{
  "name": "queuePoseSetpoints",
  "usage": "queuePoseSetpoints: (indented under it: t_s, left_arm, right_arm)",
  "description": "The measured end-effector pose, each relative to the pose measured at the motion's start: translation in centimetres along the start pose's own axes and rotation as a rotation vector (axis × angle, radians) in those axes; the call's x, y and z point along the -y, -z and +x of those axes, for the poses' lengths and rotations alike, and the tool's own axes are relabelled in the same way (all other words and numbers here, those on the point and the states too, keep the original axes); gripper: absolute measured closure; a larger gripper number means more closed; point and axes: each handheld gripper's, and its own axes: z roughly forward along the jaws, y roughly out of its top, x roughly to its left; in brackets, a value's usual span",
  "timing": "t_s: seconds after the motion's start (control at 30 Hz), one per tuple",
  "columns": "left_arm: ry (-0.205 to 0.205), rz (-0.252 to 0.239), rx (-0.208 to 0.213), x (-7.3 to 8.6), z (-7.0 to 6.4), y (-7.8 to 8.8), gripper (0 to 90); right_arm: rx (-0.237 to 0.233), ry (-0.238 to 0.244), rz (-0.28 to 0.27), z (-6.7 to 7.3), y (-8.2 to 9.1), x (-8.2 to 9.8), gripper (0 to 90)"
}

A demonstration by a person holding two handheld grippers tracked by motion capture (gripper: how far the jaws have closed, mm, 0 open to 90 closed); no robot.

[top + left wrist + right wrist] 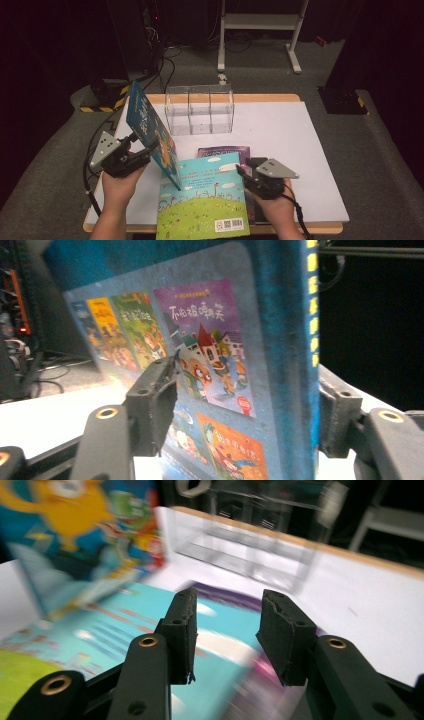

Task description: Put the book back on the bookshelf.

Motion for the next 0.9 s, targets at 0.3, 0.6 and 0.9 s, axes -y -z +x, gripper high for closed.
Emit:
queuePoseSetpoints:
  t_s: [0.3,0.6,0.9]
  left_arm:
    - [-0.062,0.043,-0.081,-1.2,-0.2,-0.1,50.3]
    - [-0.093,0.066,-0.156,-1.5,0.6,0.6,69.0]
    - [-0.107,0.046,-0.123,-0.2,1.8,2.0,81.7]
  right_arm:
    - [0.042,-0.096,-0.005,-3.8,1.0,2.9,59.1]
    - [0.046,-0.128,0.003,-4.8,1.0,3.5,59.4]
    - [0.045,-0.145,0.02,-4.8,0.7,4.0,59.7]
